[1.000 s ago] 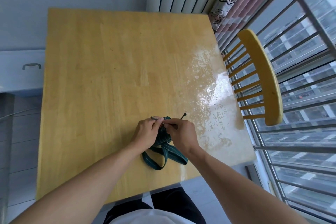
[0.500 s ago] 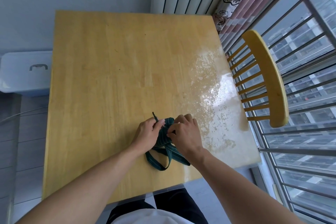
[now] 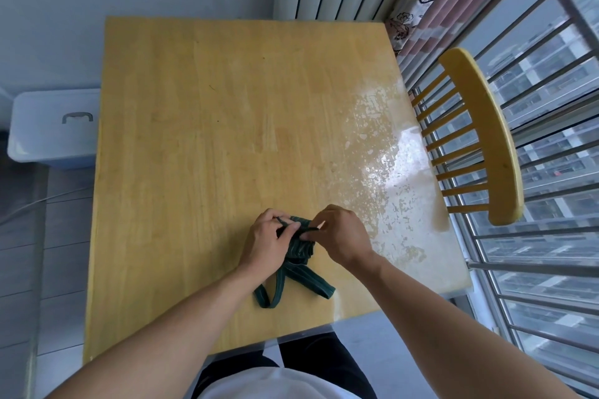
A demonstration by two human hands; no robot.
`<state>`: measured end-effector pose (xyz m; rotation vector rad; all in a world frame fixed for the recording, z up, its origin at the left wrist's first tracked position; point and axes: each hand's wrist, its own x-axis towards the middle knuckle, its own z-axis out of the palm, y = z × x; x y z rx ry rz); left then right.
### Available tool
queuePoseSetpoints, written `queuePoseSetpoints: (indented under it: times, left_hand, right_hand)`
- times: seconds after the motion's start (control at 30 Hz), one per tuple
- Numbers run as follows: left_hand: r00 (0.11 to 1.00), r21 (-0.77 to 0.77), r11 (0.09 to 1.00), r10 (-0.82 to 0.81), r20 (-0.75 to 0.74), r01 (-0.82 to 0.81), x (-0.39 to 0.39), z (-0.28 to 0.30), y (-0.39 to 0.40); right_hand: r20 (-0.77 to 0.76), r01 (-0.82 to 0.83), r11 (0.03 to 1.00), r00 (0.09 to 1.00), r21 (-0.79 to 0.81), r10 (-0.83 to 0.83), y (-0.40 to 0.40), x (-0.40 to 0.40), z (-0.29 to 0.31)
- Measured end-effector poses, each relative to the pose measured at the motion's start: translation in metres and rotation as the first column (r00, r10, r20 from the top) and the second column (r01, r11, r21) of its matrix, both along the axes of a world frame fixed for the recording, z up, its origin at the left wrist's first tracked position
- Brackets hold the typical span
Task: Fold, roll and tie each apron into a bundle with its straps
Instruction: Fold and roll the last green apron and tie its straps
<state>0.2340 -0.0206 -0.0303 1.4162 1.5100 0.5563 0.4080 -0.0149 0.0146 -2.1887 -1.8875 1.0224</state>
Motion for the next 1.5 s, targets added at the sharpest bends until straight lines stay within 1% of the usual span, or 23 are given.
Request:
queuePoseSetpoints:
  times: [0.1, 0.13, 0.23, 0.27, 0.33, 0.37, 0.4, 0.47, 0.57, 0.67, 0.77, 0.83, 0.87, 0.93, 1.0, 1.1, 1.13, 1.17, 1.2, 1.23, 1.3, 1.4, 1.5]
  left_hand:
    - [0.998, 0.037, 0.998, 0.054, -0.016, -0.053, 0.001, 0.001, -0.002]
    - [0.996, 0.056, 0.995, 0.089, -0.015, -0.088, 0.002, 0.002, -0.003]
    - [0.983, 0.07, 0.98, 0.185, -0.008, -0.184, 0.002, 0.003, -0.003]
    - [0.977, 0.049, 0.977, 0.211, -0.021, -0.21, 0.002, 0.004, -0.002]
    - [0.967, -0.024, 0.967, 0.253, -0.036, -0.254, 0.003, 0.005, 0.0]
    - [0.966, -0.056, 0.964, 0.257, -0.036, -0.259, 0.002, 0.005, -0.001]
    - [0.969, -0.071, 0.966, 0.245, -0.035, -0.247, 0.001, 0.005, -0.003]
    - [0.979, -0.07, 0.977, 0.198, -0.049, -0.201, -0.005, 0.007, -0.009]
    - [0.985, -0.085, 0.984, 0.152, -0.083, -0.159, -0.012, 0.011, -0.018]
    - [0.985, -0.143, 0.981, 0.115, -0.126, -0.133, -0.015, 0.008, -0.022]
    - [0.986, -0.221, 0.969, 0.079, -0.148, -0.111, -0.017, 0.007, -0.023]
    - [0.984, -0.263, 0.955, 0.101, -0.149, -0.138, -0.018, 0.007, -0.023]
    - [0.983, -0.273, 0.949, 0.121, -0.138, -0.156, -0.018, 0.007, -0.024]
    - [0.982, -0.268, 0.945, 0.18, -0.049, -0.187, -0.016, 0.01, -0.024]
    - [0.967, -0.266, 0.946, 0.222, 0.122, -0.184, -0.015, 0.015, -0.021]
    - [0.907, -0.333, 0.941, 0.197, 0.373, -0.067, -0.01, 0.024, -0.013]
    - [0.887, -0.361, 0.933, 0.17, 0.428, -0.005, -0.009, 0.026, -0.009]
    - [0.885, -0.377, 0.924, 0.121, 0.449, 0.064, -0.008, 0.028, -0.007]
    - [0.905, -0.376, 0.918, 0.05, 0.423, 0.125, -0.007, 0.029, -0.006]
    - [0.933, -0.366, 0.915, -0.029, 0.36, 0.169, -0.005, 0.028, -0.006]
    - [0.971, -0.333, 0.92, -0.147, 0.19, 0.205, -0.002, 0.024, -0.007]
    - [0.978, -0.291, 0.935, -0.211, 0.006, 0.203, 0.002, 0.02, -0.009]
    - [0.972, -0.268, 0.942, -0.225, -0.067, 0.2, 0.007, 0.019, -0.011]
  right_hand:
    - [-0.207, 0.103, 0.964, 0.966, -0.243, -0.155, 0.003, 0.009, 0.012]
    - [-0.249, 0.124, 0.95, 0.948, -0.288, -0.199, 0.002, 0.011, 0.016]
    - [-0.3, 0.28, 0.921, 0.884, -0.27, -0.357, -0.005, 0.003, 0.019]
    - [-0.346, 0.363, 0.886, 0.823, -0.29, -0.451, -0.007, -0.002, 0.017]
    - [-0.442, 0.499, 0.746, 0.602, -0.442, -0.665, -0.01, -0.011, 0.014]
    - [-0.449, 0.518, 0.677, 0.508, -0.523, -0.735, -0.01, -0.012, 0.014]
    - [-0.433, 0.525, 0.632, 0.462, -0.57, -0.774, -0.01, -0.01, 0.012]
    - [-0.392, 0.535, 0.576, 0.425, -0.618, -0.816, -0.014, 0.0, 0.01]
    - [-0.329, 0.577, 0.527, 0.417, -0.624, -0.847, -0.024, 0.013, 0.002]
    - [-0.249, 0.635, 0.525, 0.475, -0.567, -0.844, -0.029, 0.017, -0.006]
    - [-0.16, 0.682, 0.49, 0.489, -0.542, -0.857, -0.035, 0.023, -0.015]
    - [-0.16, 0.666, 0.482, 0.485, -0.569, -0.86, -0.038, 0.026, -0.02]
    - [-0.167, 0.67, 0.471, 0.468, -0.574, -0.868, -0.04, 0.026, -0.021]
    - [-0.162, 0.692, 0.421, 0.409, -0.586, -0.898, -0.041, 0.025, -0.02]
    - [-0.175, 0.681, 0.406, 0.384, -0.609, -0.906, -0.042, 0.025, -0.018]
    - [-0.204, 0.666, 0.386, 0.337, -0.638, -0.919, -0.043, 0.027, -0.014]
    - [-0.228, 0.668, 0.392, 0.324, -0.633, -0.918, -0.042, 0.028, -0.013]
    - [-0.265, 0.672, 0.408, 0.31, -0.618, -0.913, -0.041, 0.028, -0.013]
    - [-0.311, 0.677, 0.437, 0.308, -0.592, -0.899, -0.038, 0.027, -0.012]
    - [-0.355, 0.684, 0.47, 0.316, -0.557, -0.88, -0.035, 0.026, -0.011]
    - [-0.403, 0.685, 0.531, 0.359, -0.499, -0.842, -0.028, 0.022, -0.01]
    - [-0.425, 0.669, 0.597, 0.429, -0.443, -0.797, -0.022, 0.017, -0.007]
    - [-0.372, 0.698, 0.617, 0.499, -0.363, -0.783, -0.02, 0.018, -0.007]
